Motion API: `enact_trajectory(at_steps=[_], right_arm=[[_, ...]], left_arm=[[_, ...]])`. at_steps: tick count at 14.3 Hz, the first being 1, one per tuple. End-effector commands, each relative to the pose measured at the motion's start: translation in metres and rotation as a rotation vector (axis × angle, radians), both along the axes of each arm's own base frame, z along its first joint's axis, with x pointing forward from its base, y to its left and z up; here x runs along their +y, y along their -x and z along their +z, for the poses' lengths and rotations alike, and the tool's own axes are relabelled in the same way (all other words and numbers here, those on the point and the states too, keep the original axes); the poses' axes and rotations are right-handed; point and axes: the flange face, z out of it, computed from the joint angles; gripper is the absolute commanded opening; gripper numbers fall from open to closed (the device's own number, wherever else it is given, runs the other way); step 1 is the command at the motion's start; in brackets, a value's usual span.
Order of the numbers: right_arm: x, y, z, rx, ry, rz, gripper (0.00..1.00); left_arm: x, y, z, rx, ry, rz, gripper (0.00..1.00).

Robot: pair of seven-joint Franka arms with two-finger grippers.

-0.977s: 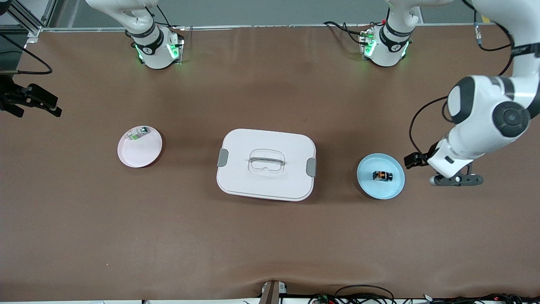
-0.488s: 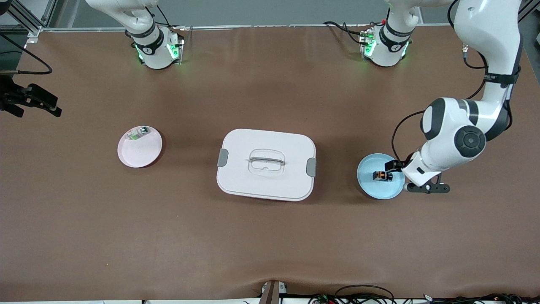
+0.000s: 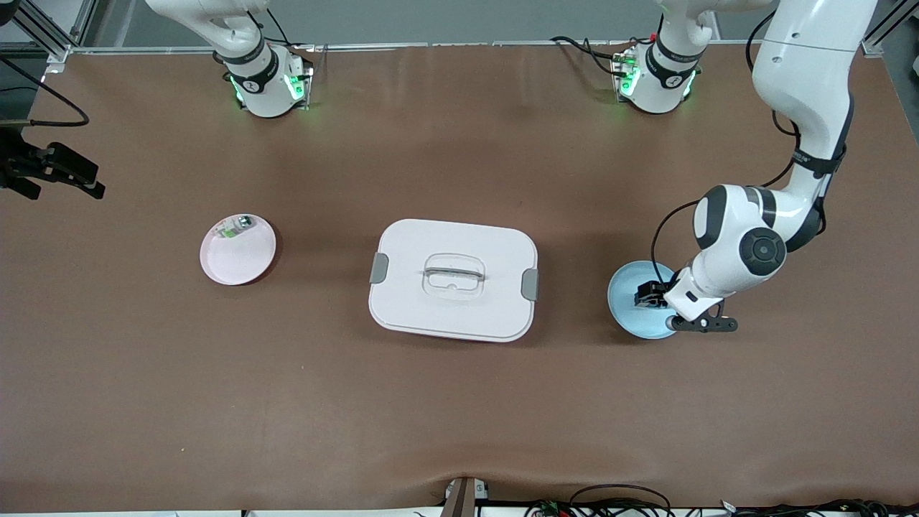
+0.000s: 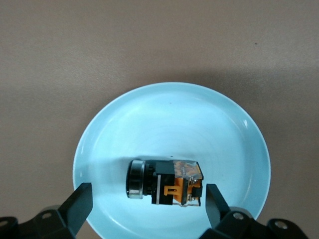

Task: Transfer orange switch to right arm and place
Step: 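Lower the left gripper and grasp the orange switch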

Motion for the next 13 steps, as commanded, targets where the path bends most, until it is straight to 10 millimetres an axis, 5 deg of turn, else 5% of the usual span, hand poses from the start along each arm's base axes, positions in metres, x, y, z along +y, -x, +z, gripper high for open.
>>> enact_trajectory(at_steps=[1, 9, 11, 13], right_arm=[[0.002, -0.003, 0.004, 0.002, 0.005, -0.002, 1.00], [0.003, -0.003, 0.003, 0.004, 0.005, -0.001, 1.00], [0.003, -0.003, 0.003, 0.004, 0.005, -0.001, 1.00], [0.003, -0.003, 0.003, 0.004, 0.003, -0.001, 1.00]], left_arm=[[-0.006, 0.003, -0.002, -0.006, 0.012, 0.013, 1.00], [-0.010, 0.011, -0.036, -0.006, 0.021, 0.007, 1.00], [-0.013, 0.011, -0.038, -0.005, 0.025, 0.002, 0.78], [-0.015, 0.011, -0.033, -0.010, 0.026, -0.011, 0.36]])
